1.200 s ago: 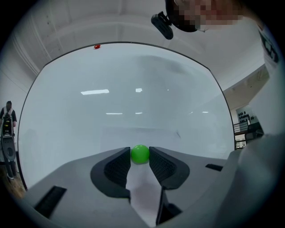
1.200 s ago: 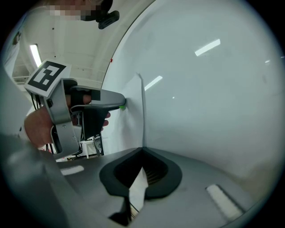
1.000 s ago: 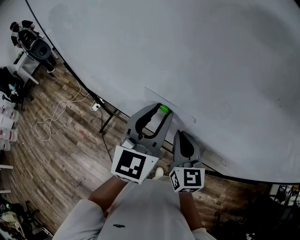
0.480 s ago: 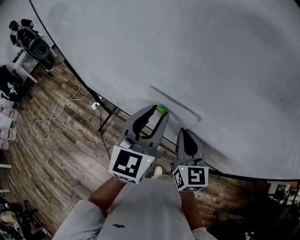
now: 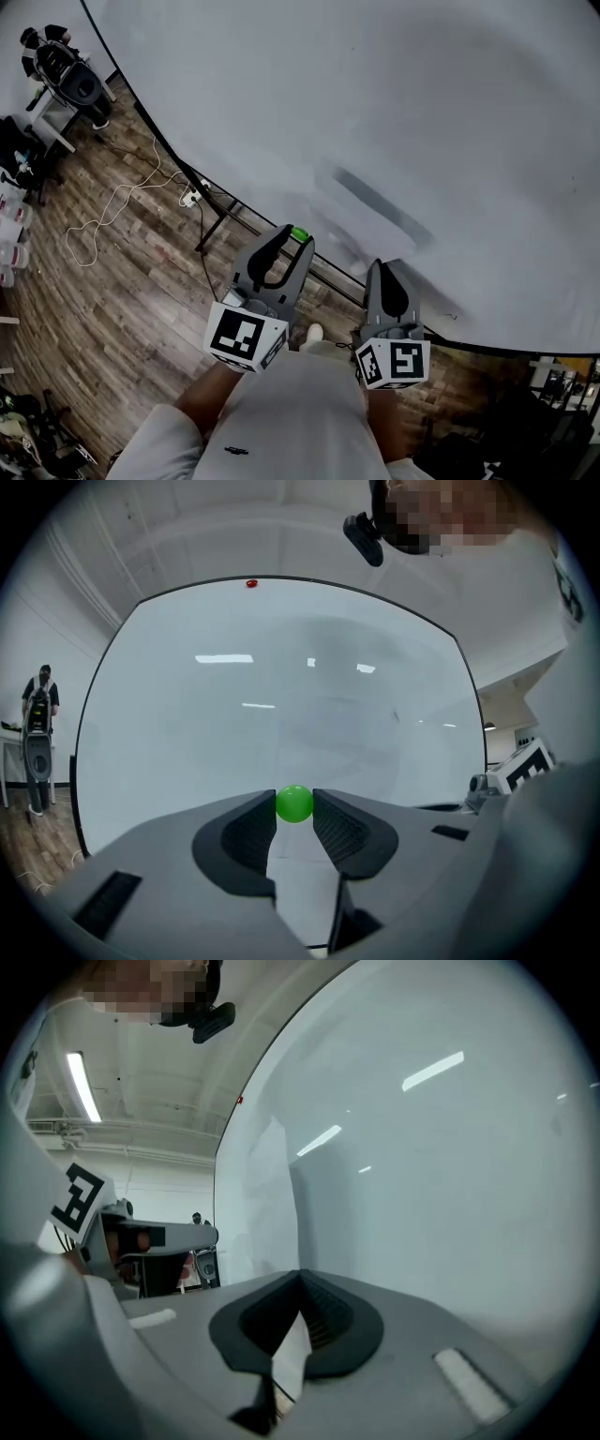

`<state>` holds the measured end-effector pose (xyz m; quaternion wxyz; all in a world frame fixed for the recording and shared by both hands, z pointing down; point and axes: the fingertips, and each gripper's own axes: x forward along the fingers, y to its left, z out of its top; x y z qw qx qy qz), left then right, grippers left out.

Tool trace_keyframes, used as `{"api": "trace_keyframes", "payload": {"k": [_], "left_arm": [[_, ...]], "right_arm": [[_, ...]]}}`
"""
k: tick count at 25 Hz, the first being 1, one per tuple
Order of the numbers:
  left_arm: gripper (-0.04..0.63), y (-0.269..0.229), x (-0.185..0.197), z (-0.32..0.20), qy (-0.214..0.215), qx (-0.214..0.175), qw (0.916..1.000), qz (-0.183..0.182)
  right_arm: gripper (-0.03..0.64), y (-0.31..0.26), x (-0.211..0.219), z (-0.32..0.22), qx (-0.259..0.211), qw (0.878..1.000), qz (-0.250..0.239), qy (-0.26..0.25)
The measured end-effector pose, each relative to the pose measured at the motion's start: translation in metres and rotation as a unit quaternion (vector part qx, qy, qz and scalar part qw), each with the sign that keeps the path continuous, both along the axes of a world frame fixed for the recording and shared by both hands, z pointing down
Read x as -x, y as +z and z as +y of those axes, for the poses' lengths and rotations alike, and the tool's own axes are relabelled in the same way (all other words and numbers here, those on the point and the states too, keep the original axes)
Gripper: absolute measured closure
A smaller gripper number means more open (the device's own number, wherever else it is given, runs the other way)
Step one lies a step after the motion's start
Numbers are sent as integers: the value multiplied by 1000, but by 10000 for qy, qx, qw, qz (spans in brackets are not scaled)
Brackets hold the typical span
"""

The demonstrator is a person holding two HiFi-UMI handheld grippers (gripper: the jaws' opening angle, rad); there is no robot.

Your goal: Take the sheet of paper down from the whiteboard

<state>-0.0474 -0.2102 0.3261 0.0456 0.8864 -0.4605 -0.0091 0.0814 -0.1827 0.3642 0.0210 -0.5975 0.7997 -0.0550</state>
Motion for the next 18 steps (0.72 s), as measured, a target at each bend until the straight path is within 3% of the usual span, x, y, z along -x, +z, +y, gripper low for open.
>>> {"api": "trace_keyframes", "payload": {"k": [9, 18], "left_arm": [[472, 24, 23, 31, -60, 313, 9994, 94], [472, 24, 34, 48, -107, 328, 9992, 199]], "right_arm": [[606, -18, -10, 33, -97, 9998, 98, 133], [606, -12, -30, 49, -47, 9989, 286, 359]]}}
